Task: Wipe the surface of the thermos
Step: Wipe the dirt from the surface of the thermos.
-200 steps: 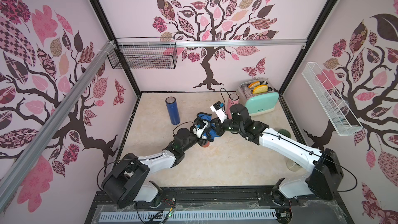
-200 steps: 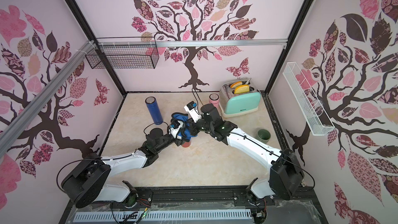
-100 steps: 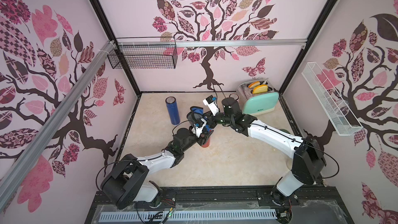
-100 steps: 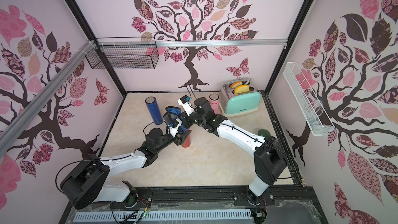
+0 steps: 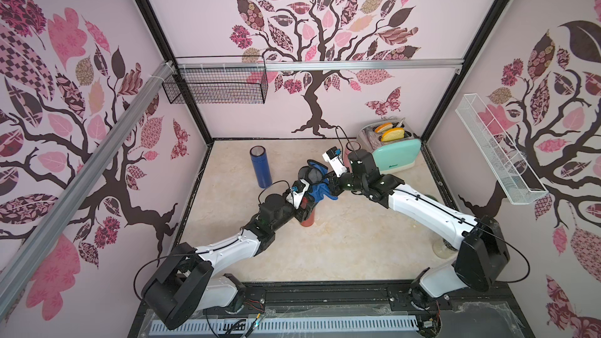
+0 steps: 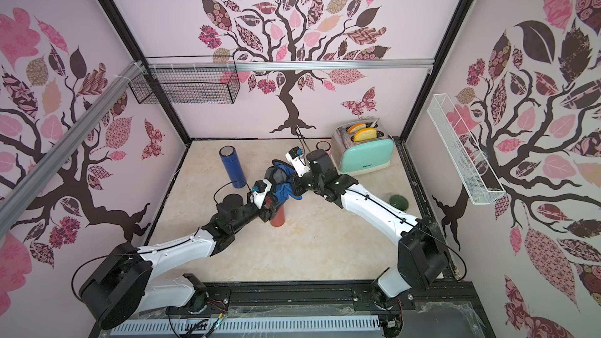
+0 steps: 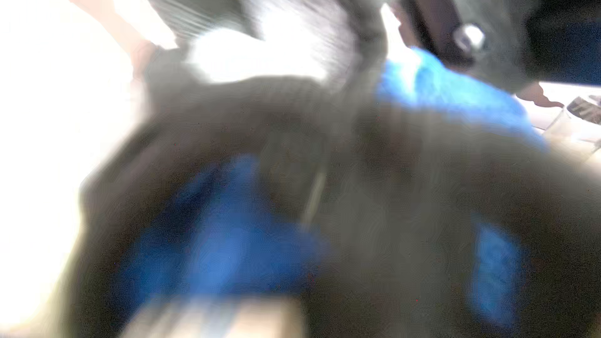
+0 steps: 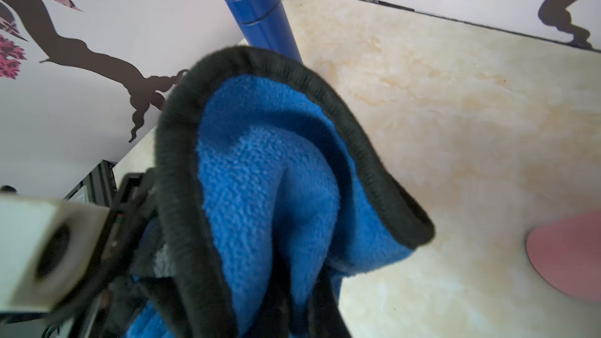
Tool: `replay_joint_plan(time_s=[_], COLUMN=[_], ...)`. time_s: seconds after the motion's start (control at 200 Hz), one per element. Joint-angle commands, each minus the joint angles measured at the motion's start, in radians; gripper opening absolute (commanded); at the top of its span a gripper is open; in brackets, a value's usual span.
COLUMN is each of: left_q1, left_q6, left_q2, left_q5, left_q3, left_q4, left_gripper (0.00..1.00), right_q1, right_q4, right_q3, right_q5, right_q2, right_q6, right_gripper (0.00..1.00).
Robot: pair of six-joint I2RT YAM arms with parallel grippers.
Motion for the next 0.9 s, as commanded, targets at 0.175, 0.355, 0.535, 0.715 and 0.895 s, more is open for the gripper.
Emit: replay_joint_plan(time_s=[0.175,0.355,0.535,0.715,0.895], left_q1=[0.043,0.054,0.068,0.085,0.108], left_q6=[-0.246,-0.488,-0.719,-0.854,-1.004], left_q2=[-0.113,-0.163,-0.270,-0.380,-0.449], left_q5=[-0.077,-0.195,-0.394,-0.489,-0.539], left_q3=[0.040,0.032,-0.031,-0.038,-0.062], left_q4=[0.031,0.085,0.099,-0.019,-0.069], left_gripper=[0.00,0.00,0.00,0.00,0.00], right_q1=[-0.020,-0.038,-0.042,-0.049,-0.049], right_q4=[-0.015,0.047,0.081,0.103,0.153], right_q3=[-0.017,-0.080,-0.121,-0.143,-0.161], right_q5=[-0.043,-0.100,-0.118,-0.133,-0.189], right_q2=[-0.064,-0.067,-0.058,-0.022,0.032], right_q6=[-0.004,0.016,0.021,0.028,0.046], right_gripper=[0.00,0.00,0.00,0.00,0.00])
